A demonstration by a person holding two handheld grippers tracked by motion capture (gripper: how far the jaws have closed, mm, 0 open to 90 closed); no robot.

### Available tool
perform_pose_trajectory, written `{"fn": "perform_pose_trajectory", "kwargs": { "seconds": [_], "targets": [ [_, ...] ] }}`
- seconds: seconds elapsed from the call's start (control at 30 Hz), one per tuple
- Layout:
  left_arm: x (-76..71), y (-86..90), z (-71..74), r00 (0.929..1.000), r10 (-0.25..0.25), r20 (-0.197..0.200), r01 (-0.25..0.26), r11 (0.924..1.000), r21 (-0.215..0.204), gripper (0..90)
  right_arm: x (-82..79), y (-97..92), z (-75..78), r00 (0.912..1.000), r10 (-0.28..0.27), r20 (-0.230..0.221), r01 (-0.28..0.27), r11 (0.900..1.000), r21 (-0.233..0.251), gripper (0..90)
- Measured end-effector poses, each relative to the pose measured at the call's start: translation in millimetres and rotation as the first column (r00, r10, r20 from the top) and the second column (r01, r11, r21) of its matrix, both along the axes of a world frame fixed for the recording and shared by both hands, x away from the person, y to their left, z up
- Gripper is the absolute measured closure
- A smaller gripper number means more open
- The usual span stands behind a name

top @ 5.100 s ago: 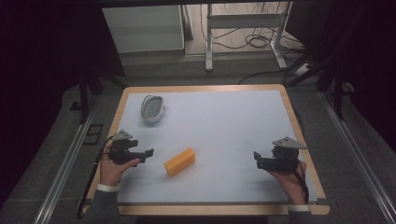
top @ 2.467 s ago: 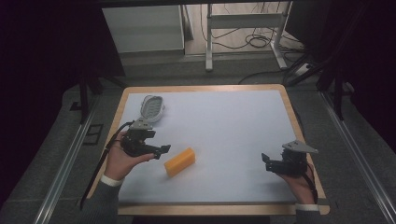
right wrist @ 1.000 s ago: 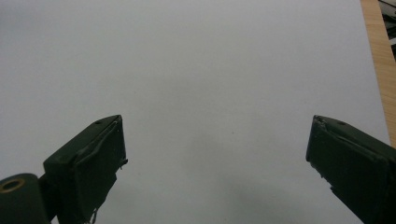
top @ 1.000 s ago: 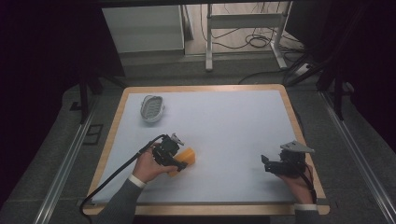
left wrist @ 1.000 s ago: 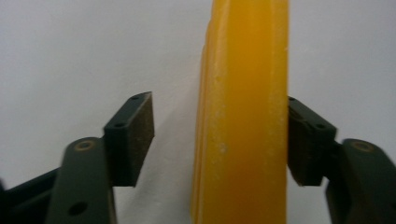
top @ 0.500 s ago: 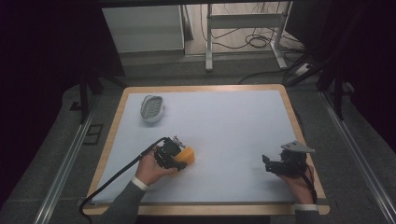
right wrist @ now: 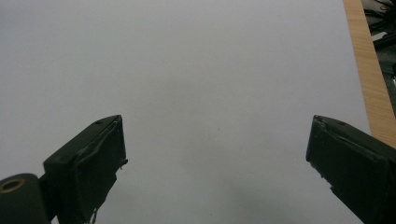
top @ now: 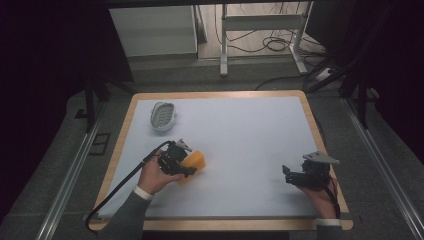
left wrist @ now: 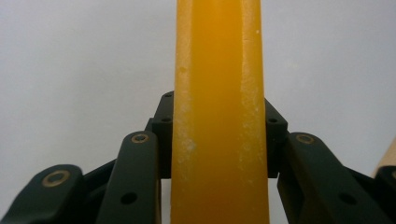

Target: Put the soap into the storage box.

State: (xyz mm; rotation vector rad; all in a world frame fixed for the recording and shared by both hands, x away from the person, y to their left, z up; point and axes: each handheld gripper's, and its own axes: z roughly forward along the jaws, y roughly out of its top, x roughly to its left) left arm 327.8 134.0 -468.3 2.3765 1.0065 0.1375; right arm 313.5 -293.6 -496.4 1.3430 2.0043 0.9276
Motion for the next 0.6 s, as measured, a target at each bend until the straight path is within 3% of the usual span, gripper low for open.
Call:
{"fn": "perform_pose_trajectory", "kwargs": {
  "seconds": [0.33, 0.6],
  "targets": [
    [10.7, 24.0, 22.8, 0.9967, 0.062, 0.052, -0.059, 0.9973, -0.044, 61.1, 0.6, -2.3, -0.9, 0.9998, -0.016, -0.007, 0.017, 0.9999, 0.005, 4.9],
    [12.6, 32.0, 29.3, 0.9938, 0.084, 0.073, -0.080, 0.9955, -0.051, 61.0, 0.0, -2.9, -0.1, 0.9998, -0.017, -0.004, 0.017, 0.9998, 0.005, 4.9]
  ]
}}
